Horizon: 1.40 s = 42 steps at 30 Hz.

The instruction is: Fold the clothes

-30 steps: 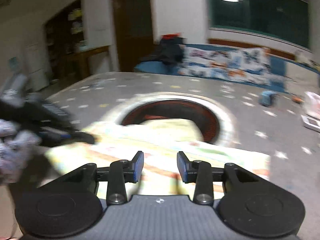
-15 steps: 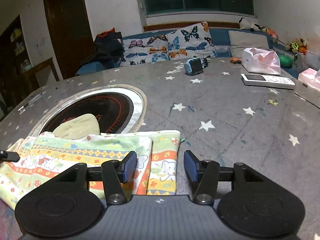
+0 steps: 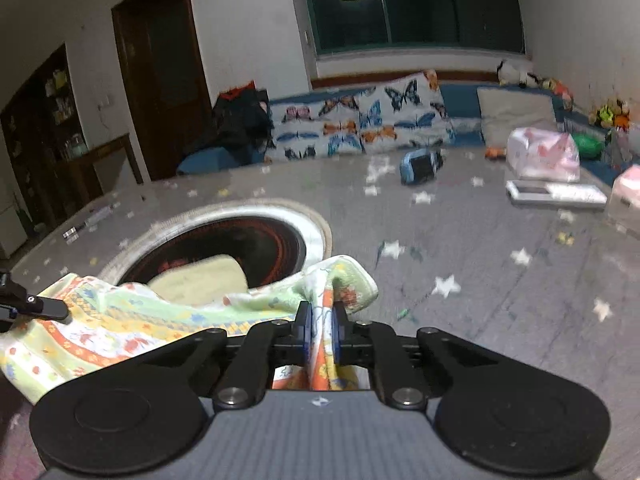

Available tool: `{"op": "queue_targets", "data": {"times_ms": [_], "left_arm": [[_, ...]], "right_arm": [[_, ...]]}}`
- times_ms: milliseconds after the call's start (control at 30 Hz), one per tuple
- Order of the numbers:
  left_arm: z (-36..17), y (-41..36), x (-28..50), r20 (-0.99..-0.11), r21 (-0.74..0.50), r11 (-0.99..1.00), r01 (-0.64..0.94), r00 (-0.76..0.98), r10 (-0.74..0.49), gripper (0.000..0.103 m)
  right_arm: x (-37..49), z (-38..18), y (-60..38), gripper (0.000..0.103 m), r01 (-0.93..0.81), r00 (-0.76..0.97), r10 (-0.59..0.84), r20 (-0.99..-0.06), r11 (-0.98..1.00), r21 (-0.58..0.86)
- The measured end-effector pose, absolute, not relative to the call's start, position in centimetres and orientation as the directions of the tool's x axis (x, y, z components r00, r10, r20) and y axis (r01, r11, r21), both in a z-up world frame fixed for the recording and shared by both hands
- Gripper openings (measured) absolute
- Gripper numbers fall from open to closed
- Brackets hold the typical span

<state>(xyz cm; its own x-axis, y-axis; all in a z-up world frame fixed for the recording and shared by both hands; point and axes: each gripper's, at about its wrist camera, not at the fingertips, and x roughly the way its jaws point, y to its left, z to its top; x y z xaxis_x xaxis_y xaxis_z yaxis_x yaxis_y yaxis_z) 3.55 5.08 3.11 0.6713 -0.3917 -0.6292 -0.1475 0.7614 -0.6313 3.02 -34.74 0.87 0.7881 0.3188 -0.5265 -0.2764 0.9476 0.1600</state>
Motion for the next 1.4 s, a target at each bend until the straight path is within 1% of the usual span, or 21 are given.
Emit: {"op": "queue_targets", "data": {"times_ms": [167, 367, 600, 867, 1200, 1400], "left_arm": [[5.2, 2.4, 5.0, -0.607, -0.617, 0.784, -0.068, 0.675, -0.420, 0.009], [6.9, -1.9, 7.7, -0.589, -0.604, 0.797, 0.018, 0.664, -0.461, 0.009], [7.4, -7.4, 11.4, -0.605, -0.565, 0.820, 0.091, 0.630, -0.487, 0.009], [6.2, -11.2, 14.4, -0.649, -0.511, 0.851, 0.120, 0.596, -0.473, 0.009], [3.8, -12.0, 16.1, -0.712, -0.448, 0.890, 0.088, 0.566, -0.415, 0.009], [3.3, -11.9, 16.0, -0.732, -0.417, 0.905, 0.081, 0.560, -0.387, 0.011]], "right_arm": [[2.6, 3.2, -35.8, 0.008, -0.259, 0.825, 0.289, -0.485, 0.957, 0.129], [3.3, 5.3, -39.1, 0.008, -0.181, 0.870, 0.200, -0.451, 0.980, 0.086], [4.1, 6.3, -42.7, 0.008, -0.105, 0.889, 0.114, -0.443, 0.993, 0.044], [5.1, 5.0, -45.7, 0.008, -0.041, 0.877, 0.060, -0.476, 0.998, 0.049], [6.3, 2.2, -47.3, 0.009, 0.014, 0.842, 0.016, -0.539, 0.999, 0.052], [6.9, 1.2, -47.9, 0.012, 0.042, 0.819, -0.013, -0.573, 0.998, 0.038]]}}
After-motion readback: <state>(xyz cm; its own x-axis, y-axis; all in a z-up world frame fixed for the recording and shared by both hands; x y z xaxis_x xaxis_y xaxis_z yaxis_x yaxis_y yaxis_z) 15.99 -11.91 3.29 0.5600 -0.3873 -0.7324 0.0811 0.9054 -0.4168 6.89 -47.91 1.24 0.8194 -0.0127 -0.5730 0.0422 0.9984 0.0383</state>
